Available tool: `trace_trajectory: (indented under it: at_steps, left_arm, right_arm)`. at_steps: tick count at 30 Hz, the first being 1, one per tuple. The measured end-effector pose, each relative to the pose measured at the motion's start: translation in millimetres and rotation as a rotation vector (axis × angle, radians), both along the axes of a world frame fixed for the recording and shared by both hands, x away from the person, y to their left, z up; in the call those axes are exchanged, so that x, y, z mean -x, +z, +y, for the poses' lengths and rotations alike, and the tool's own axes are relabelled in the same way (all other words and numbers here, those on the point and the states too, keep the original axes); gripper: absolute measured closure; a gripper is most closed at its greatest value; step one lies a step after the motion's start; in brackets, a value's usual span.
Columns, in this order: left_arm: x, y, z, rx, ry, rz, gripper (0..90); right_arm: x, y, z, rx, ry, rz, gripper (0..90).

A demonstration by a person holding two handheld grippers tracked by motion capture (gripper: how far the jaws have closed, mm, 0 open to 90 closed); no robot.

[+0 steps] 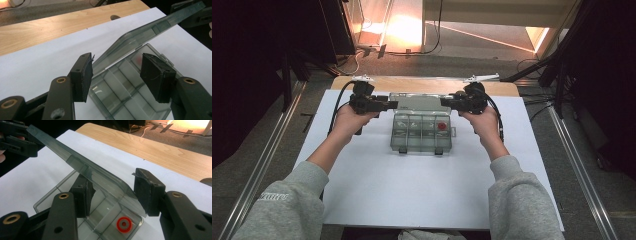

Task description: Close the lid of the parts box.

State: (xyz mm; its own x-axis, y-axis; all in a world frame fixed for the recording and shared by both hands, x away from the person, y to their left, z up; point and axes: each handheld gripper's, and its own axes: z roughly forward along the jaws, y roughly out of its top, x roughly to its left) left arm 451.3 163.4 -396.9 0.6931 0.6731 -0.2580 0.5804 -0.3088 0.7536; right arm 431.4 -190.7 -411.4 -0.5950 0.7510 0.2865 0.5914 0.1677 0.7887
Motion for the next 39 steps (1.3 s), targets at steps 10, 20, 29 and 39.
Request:
trace_trajectory:
  at_steps: [10, 20, 29, 39]
  left_arm:
    - [3.9, -3.6, 18.9, -0.008, 0.023, 0.031, 42.6]
    - [2.5, -2.4, 27.3, -0.037, 0.051, 0.060, 43.0]
    - [-2.4, 6.4, 37.6, -0.009, 0.079, 0.047, 51.4]
    - [-6.7, 18.1, 27.2, -0.001, 0.045, 0.073, 73.8]
  right_arm:
    - [4.5, -4.2, -1.5, -0.018, 0.010, -0.001, 48.6]
    - [8.6, -6.9, -2.2, -0.015, 0.028, -0.013, 47.1]
    - [13.2, -9.0, -2.4, -0.007, 0.046, -0.027, 46.0]
    - [14.6, -10.1, -2.4, -0.014, 0.051, -0.026, 44.5]
